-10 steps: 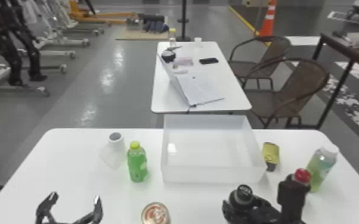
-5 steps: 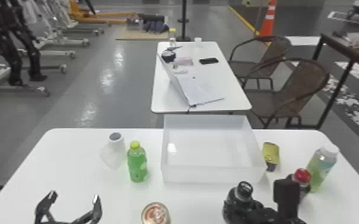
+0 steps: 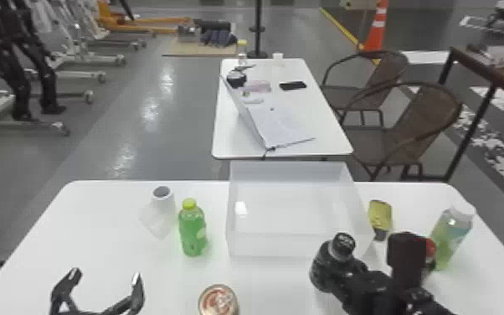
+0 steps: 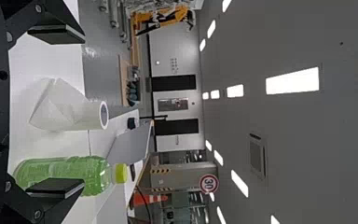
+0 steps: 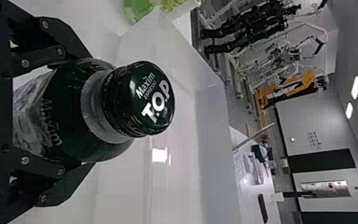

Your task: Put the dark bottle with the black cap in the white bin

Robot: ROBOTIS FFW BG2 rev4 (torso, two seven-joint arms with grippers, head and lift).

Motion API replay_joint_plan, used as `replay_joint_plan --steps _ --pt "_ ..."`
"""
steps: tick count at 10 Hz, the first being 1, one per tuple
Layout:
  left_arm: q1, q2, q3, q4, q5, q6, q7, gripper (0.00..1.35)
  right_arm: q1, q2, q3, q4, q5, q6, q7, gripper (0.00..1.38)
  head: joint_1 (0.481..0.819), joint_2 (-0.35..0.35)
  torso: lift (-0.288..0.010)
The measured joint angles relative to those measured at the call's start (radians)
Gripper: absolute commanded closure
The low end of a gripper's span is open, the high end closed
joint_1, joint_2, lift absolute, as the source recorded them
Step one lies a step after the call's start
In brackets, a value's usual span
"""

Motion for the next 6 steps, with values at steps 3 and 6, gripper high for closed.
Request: replay_joint_plan --steps 3,6 --pt "-0.006 0.0 -0.005 0.004 -0.002 0.004 0.0 0.21 -0.08 0.016 -0.013 -0.071 0.016 0.067 -0.004 1.02 0.549 0.0 -0.1" --pt "-0.011 0.0 -0.01 0.009 0.001 0.004 0.0 0.21 -0.155 0.031 -0.025 -0.024 0.014 0.039 -0.004 1.02 0.549 0.0 -0.1"
